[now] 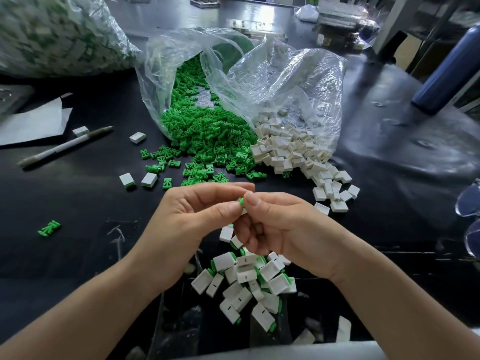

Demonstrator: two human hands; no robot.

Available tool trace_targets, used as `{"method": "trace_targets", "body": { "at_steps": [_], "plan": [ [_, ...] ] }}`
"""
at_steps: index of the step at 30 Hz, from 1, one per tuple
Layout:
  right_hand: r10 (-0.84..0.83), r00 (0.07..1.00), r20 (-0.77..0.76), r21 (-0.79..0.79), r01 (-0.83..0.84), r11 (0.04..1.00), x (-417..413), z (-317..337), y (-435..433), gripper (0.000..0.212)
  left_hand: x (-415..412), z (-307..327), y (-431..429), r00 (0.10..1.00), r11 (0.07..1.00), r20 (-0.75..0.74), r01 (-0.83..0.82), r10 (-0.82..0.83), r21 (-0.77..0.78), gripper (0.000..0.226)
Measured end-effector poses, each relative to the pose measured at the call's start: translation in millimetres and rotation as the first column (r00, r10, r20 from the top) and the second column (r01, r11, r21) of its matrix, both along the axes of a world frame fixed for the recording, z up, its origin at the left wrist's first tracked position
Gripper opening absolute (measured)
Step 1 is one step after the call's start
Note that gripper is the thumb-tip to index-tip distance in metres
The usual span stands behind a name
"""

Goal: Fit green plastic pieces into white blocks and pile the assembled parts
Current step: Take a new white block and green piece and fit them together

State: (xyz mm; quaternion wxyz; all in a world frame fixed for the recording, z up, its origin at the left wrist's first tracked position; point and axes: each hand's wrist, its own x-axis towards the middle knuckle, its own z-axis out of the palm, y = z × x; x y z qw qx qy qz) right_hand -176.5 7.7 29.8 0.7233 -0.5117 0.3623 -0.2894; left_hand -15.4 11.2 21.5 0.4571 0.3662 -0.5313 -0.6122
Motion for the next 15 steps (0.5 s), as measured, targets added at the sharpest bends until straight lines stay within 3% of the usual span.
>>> {"method": "trace_targets", "body": {
  "at_steps": [4, 9, 15],
  "plan": [
    [0.009, 1.0, -0.017, -0.026, -0.009, 1.0, -0.3, -0.3, -0.4, 0.025, -0.2, 0.3, -0.4, 1.0, 1.0, 0.016, 0.009, -0.009, -0.003, 0.021],
    [0.017, 0.999, -0.028, -0.052, -0.018, 0.998, 2.7, -3.2, 0.8, 0.041, -0.8, -0.5, 0.8, 1.0, 1.0, -0.001, 0.004, -0.004, 0.002, 0.022],
    [-0.019, 0.998, -0.059, -0.095, 0.013, 0.995, 4.9, -3.9, 1.4, 0.031, -2.3, -1.2, 0.8, 1.0, 1.0, -0.003, -0.012, 0.012, 0.02, 0.025]
  ]
}}
